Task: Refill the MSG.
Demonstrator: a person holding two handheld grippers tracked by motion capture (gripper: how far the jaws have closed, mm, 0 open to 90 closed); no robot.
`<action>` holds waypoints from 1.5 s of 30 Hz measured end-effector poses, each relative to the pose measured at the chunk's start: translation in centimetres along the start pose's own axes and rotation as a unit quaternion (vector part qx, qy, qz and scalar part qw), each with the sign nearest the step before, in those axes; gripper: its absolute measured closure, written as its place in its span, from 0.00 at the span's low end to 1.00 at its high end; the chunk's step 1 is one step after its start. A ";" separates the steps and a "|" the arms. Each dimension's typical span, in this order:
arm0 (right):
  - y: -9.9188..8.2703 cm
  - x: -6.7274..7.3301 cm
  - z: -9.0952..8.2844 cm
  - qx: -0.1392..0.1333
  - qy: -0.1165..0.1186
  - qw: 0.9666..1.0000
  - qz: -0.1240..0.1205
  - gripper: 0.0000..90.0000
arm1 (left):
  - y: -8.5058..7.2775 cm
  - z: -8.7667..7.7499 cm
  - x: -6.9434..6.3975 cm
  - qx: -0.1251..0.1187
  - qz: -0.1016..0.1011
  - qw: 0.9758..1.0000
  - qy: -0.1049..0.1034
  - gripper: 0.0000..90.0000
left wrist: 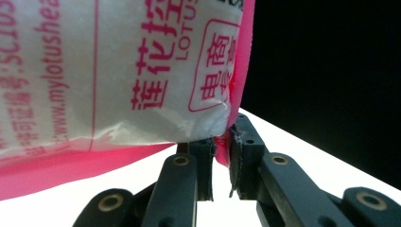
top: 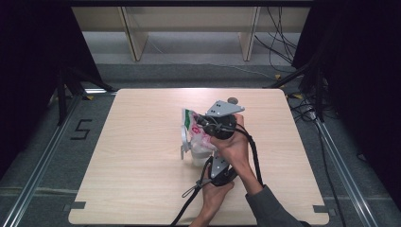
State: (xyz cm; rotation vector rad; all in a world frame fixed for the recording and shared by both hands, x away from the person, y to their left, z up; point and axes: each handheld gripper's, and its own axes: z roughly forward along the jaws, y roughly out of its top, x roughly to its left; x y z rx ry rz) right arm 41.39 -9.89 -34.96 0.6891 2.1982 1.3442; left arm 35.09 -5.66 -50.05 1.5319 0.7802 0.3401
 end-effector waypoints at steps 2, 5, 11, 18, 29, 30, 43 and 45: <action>0.0 0.0 0.0 -0.001 -0.001 1.000 0.000 0.98 | 0.0 0.0 0.0 0.000 0.003 1.000 0.001 0.89; 0.0 0.0 0.0 0.000 -0.001 1.000 -0.001 0.98 | 0.0 0.0 0.0 -0.001 0.003 1.000 0.001 0.89; 0.0 0.1 -0.1 0.004 0.005 1.000 0.006 0.98 | 0.0 0.0 0.0 -0.001 0.003 1.000 0.000 0.89; 0.1 0.0 -0.1 -0.002 -0.002 1.000 -0.004 0.98 | 0.0 0.0 -0.1 -0.002 -0.002 1.000 -0.001 0.89; 0.1 0.1 -0.1 0.003 -0.001 1.000 -0.006 0.98 | 0.1 0.0 -0.2 -0.004 -0.001 1.000 -0.003 0.89; 0.1 0.1 -0.1 0.005 0.001 1.000 -0.008 0.98 | 0.1 0.0 -0.1 -0.004 -0.001 1.000 -0.004 0.89; 0.2 0.2 -0.1 0.008 0.011 1.000 -0.004 0.98 | 0.1 0.0 0.0 -0.004 0.001 1.000 -0.002 0.89; 0.2 0.2 0.0 0.000 0.002 1.000 -0.007 0.98 | 0.1 0.0 -0.1 -0.005 0.001 1.000 -0.003 0.89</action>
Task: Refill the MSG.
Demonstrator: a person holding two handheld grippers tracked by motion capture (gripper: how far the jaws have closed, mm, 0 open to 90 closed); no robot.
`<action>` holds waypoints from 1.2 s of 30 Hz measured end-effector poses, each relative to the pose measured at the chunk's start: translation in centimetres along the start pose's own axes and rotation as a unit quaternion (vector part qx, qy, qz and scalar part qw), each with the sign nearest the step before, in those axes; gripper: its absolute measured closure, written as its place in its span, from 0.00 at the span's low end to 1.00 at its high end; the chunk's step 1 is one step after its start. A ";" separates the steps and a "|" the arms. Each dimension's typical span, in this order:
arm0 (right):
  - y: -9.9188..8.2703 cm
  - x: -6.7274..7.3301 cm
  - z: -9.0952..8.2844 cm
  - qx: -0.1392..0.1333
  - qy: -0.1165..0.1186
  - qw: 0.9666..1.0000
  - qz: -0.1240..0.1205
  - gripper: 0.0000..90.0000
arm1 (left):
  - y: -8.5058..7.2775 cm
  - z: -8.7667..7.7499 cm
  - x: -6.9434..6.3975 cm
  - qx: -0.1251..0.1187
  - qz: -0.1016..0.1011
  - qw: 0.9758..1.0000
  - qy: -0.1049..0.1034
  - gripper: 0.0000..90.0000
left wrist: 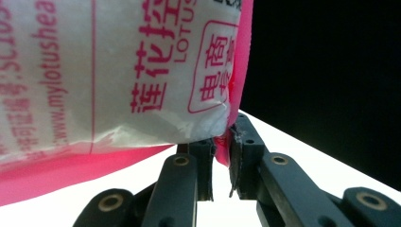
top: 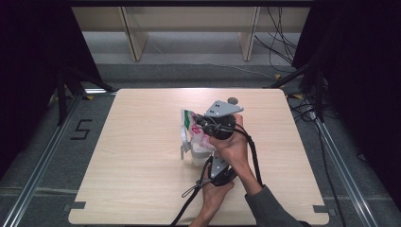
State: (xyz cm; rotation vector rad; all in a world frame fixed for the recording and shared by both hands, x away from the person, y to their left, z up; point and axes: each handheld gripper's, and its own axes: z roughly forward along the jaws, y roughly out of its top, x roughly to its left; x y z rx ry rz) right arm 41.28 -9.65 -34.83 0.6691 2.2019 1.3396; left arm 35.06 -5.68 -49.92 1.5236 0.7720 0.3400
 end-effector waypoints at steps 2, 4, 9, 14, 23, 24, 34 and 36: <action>0.0 0.2 0.0 0.009 0.003 1.000 0.014 0.98 | 0.0 0.0 0.0 0.001 0.000 1.000 0.000 0.89; 0.0 0.1 0.0 0.003 -0.002 1.000 0.006 0.98 | 0.0 0.0 0.1 0.001 0.001 1.000 0.000 0.89; 0.0 0.2 0.0 0.001 -0.002 1.000 0.007 0.98 | 0.0 0.0 0.1 0.000 0.001 1.000 0.000 0.89; 0.0 0.2 -0.1 0.008 0.003 1.000 0.018 0.98 | 0.0 0.0 0.1 0.001 0.000 1.000 0.000 0.89; 0.0 0.2 0.0 0.005 -0.006 1.000 0.006 0.98 | 0.0 0.0 0.1 0.000 0.000 1.000 -0.001 0.89; 0.0 0.2 0.0 0.008 0.005 1.000 0.006 0.98 | 0.0 0.0 0.0 -0.001 0.000 1.000 -0.001 0.89; 0.0 0.0 0.0 0.002 -0.004 1.000 -0.005 0.99 | 0.0 0.0 0.1 0.001 -0.001 1.000 0.000 0.89; 0.0 0.1 0.1 0.004 -0.003 1.000 0.000 0.99 | 0.0 0.0 0.1 0.000 0.000 1.000 0.001 0.89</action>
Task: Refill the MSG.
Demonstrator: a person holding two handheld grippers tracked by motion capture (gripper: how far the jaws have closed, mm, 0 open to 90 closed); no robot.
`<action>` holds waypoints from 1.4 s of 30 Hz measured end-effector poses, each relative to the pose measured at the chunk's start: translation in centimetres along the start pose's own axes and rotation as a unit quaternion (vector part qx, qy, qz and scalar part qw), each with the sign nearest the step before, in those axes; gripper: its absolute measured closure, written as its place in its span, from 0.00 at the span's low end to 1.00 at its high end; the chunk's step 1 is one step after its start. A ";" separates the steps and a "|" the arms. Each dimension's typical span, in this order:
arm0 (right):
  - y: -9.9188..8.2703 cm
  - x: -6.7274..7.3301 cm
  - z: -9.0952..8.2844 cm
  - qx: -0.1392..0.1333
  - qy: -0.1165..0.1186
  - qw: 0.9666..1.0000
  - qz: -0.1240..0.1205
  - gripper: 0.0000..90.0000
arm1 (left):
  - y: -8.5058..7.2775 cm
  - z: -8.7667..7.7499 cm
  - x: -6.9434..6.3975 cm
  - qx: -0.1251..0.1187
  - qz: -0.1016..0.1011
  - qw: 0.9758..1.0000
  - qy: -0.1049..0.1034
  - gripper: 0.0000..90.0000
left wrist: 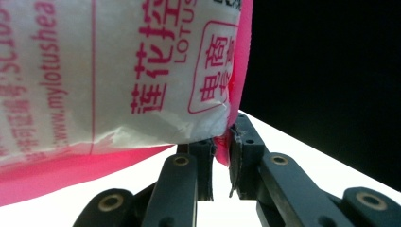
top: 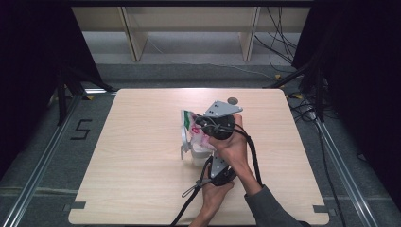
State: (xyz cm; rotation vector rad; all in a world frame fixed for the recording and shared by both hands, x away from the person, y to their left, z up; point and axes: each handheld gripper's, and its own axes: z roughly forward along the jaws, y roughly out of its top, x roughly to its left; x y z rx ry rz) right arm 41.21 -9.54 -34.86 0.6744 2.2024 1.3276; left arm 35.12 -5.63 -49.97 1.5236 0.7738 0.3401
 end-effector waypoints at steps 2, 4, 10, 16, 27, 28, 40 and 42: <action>0.0 0.1 -0.1 0.002 0.009 1.000 0.007 0.99 | 0.0 0.0 0.0 0.001 0.000 1.000 0.003 0.89; 0.1 0.0 -0.1 0.001 0.008 1.000 -0.003 0.99 | 0.0 0.0 0.0 -0.002 -0.002 1.000 0.000 0.89; 0.0 0.4 0.2 0.010 0.007 1.000 -0.005 0.99 | 0.1 -0.1 -0.1 0.002 0.000 1.000 0.002 0.89; 0.0 0.2 -0.1 0.010 0.006 1.000 0.011 0.99 | 0.0 0.0 -0.1 0.000 0.001 1.000 0.000 0.89; 0.0 0.0 -0.1 0.000 0.004 1.000 0.009 0.99 | 0.0 0.0 -0.1 0.001 0.001 1.000 0.000 0.89; 0.0 0.0 -0.2 0.007 0.010 1.000 0.017 0.99 | 0.0 0.0 -0.1 0.002 0.002 1.000 0.000 0.89; -0.1 -0.2 -0.3 0.000 0.009 1.000 0.018 0.99 | 0.0 0.0 -0.1 0.002 0.004 1.000 -0.002 0.89; -0.1 -0.3 -0.4 -0.007 0.006 1.000 0.013 0.99 | 0.0 -0.1 -0.1 0.002 0.004 1.000 -0.001 0.89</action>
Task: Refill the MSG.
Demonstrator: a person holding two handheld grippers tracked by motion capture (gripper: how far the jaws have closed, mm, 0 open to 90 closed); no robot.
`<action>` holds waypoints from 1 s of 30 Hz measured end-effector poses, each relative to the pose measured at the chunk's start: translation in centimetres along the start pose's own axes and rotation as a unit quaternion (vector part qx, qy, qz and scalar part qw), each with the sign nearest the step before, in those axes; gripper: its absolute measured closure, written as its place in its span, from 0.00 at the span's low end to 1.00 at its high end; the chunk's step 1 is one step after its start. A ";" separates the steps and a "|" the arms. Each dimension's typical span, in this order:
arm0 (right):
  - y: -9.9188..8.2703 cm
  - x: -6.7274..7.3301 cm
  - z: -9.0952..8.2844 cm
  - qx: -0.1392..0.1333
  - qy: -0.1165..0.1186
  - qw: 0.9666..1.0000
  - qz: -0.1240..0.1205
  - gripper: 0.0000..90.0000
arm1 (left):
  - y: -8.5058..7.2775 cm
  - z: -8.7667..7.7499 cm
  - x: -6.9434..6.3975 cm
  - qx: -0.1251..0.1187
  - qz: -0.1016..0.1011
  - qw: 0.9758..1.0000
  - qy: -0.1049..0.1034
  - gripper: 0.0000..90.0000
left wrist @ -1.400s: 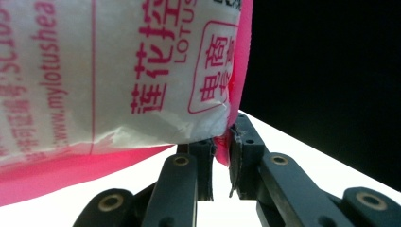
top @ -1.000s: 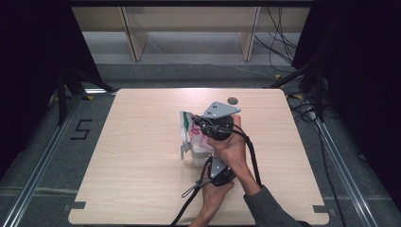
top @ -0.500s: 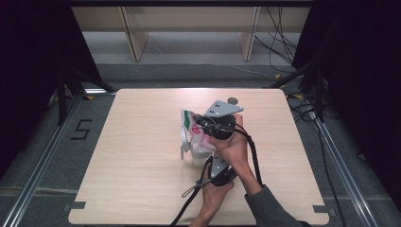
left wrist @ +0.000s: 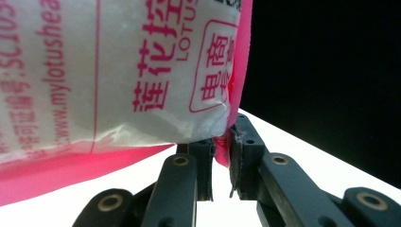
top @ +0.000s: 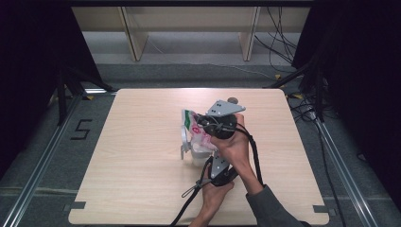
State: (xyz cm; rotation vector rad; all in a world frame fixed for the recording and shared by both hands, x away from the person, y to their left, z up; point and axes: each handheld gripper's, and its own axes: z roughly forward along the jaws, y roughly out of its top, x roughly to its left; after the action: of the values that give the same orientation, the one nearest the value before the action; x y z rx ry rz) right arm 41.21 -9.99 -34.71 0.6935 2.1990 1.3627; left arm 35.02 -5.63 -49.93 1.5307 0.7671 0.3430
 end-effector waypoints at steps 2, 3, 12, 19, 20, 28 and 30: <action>0.1 0.0 -0.2 0.007 0.008 1.000 0.009 0.99 | 0.0 0.0 0.0 0.002 0.000 1.000 0.002 0.89; 0.1 -0.1 -0.2 0.005 0.010 1.000 0.000 0.99 | 0.0 0.0 0.0 0.003 0.001 1.000 0.004 0.89; 0.2 -0.4 -0.8 -0.004 0.016 1.000 0.003 1.00 | 0.1 -0.3 0.1 0.012 0.013 1.000 0.006 0.89; 0.4 -0.3 -1.4 -0.011 0.021 1.000 0.008 1.00 | 0.1 -0.4 0.2 0.010 0.014 1.000 0.009 0.89; 0.5 -0.3 -1.6 -0.007 0.027 1.000 0.010 1.00 | 0.2 -0.4 0.3 0.009 0.014 1.000 0.009 0.89; 0.5 -0.6 -2.6 -0.024 0.034 0.999 0.018 1.00 | 0.1 -0.4 0.0 -0.014 -0.005 1.000 0.017 0.89; 0.5 -0.9 -2.8 -0.033 0.039 0.999 0.005 1.00 | 0.1 -0.4 0.0 -0.014 -0.006 1.000 0.017 0.89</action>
State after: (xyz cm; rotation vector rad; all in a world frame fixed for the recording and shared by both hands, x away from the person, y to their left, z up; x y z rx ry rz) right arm 40.29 -12.27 -33.04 0.6390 2.2008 1.4843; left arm 34.78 -5.35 -49.77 1.4958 0.7946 0.3706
